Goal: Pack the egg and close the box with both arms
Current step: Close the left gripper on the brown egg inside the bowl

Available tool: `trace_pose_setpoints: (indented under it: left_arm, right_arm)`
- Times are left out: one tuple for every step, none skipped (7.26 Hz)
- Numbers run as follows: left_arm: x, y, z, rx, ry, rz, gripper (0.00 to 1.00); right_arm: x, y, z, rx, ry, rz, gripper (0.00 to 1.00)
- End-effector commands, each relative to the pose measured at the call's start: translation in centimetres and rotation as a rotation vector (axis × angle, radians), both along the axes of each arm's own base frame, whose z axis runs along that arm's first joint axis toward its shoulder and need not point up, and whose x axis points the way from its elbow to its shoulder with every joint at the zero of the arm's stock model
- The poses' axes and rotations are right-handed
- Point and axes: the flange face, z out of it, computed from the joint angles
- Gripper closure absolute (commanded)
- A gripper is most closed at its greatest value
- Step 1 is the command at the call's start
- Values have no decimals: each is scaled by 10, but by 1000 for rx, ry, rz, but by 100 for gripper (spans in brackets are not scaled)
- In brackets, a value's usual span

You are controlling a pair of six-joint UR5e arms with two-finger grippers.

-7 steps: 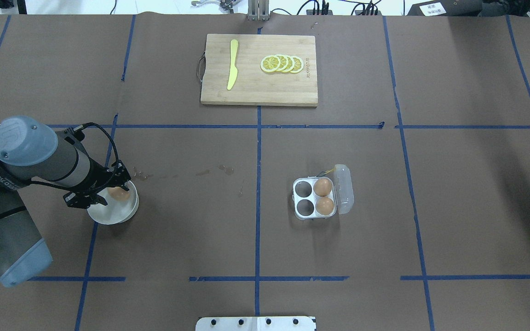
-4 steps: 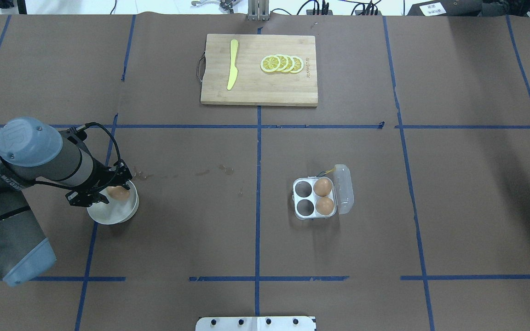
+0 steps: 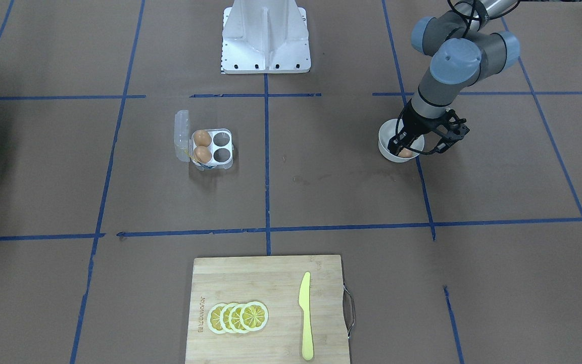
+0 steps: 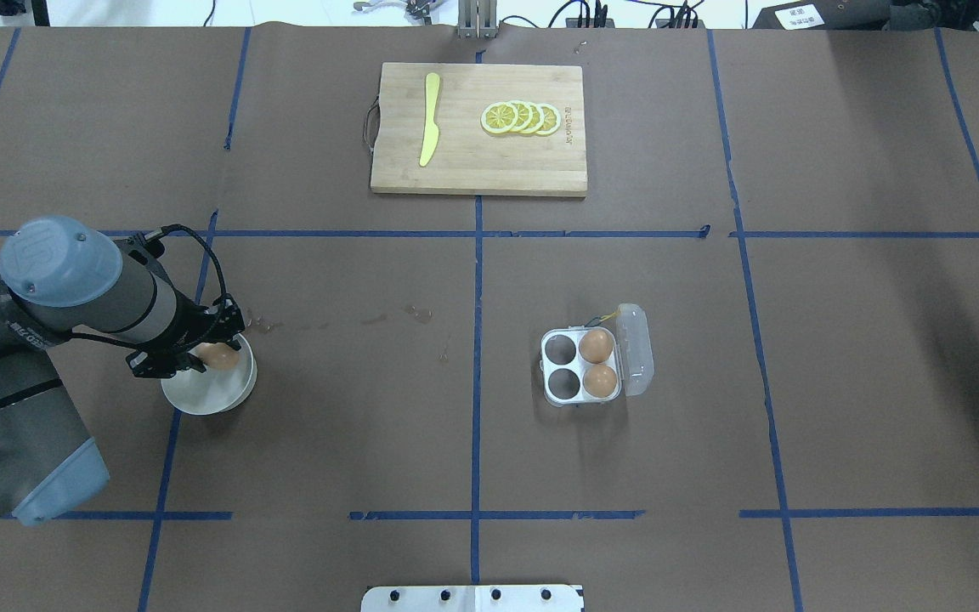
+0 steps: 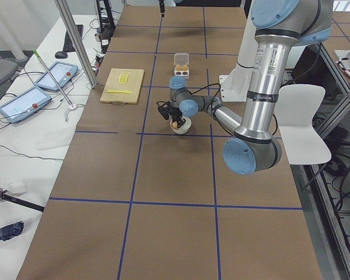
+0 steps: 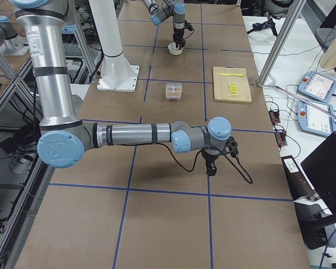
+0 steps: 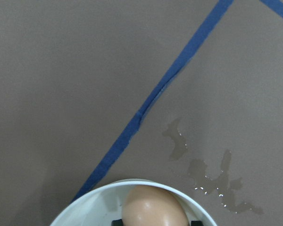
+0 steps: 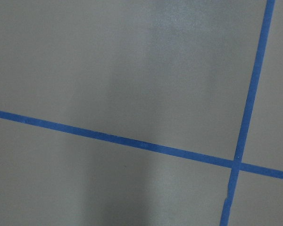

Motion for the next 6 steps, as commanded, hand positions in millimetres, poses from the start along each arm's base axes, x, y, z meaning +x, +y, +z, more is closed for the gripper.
trace_pose_setpoints:
  left_arm:
    - [-6,1,-11,15,18,-4,100]
    - [-10,-1,-16,19,24,-9,100]
    - [-15,1,-24,28,35,-11,100]
    - [-23,6,-40,36,46,-14,100]
    - [-22,7,-55,15,19,-11,100]
    - [-11,-3,-91,12,13,-13,100]
  right_arm:
    - [0,0,0,0,0,0,0]
    - [0,0,0,0,0,0,0]
    - [0,0,-1,1,0,0,0]
    - [0,0,-1,1,0,0,0]
    - [0,0,-1,1,0,0,0]
    - [0,0,-1,1,0,0,0]
